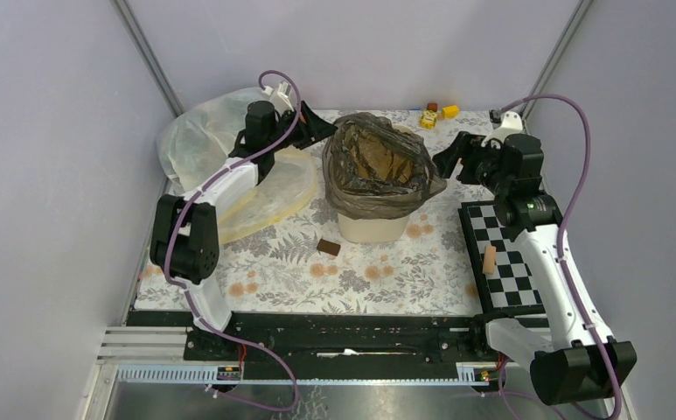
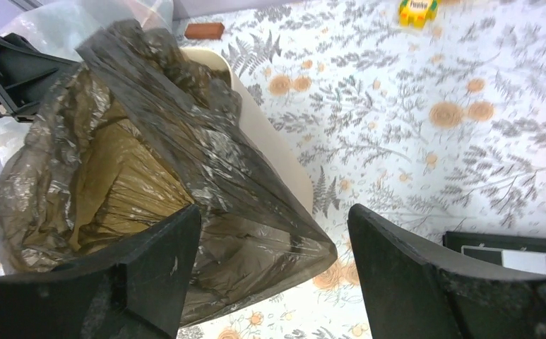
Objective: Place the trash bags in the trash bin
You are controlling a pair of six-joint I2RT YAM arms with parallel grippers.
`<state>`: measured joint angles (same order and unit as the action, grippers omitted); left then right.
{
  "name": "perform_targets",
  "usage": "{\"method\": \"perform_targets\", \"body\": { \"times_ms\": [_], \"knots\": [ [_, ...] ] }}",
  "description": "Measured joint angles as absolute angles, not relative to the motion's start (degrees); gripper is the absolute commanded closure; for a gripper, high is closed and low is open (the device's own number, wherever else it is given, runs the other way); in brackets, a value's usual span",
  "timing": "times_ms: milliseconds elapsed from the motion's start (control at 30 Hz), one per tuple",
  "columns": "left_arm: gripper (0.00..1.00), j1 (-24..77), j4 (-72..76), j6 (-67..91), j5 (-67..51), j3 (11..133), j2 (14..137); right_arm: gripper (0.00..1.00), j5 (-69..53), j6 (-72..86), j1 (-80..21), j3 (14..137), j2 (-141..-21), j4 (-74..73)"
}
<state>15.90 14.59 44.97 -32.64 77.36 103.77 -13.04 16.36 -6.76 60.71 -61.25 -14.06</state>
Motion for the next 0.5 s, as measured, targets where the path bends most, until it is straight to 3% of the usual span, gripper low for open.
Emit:
{"method": "perform_targets", "body": {
  "times_ms": [267,500],
  "knots": [
    [0.45,15.8,13.2,44.4,-29.5,75.8,101.3,0.36,-18.7,9.6,-6.8,70.3,-65.1,-14.8],
    [0.47,15.8,13.1,44.4,-29.6,75.5,101.3,0.38,-31.3,2.9,-6.9,83.9,-78.0,-16.5]
  ]
}}
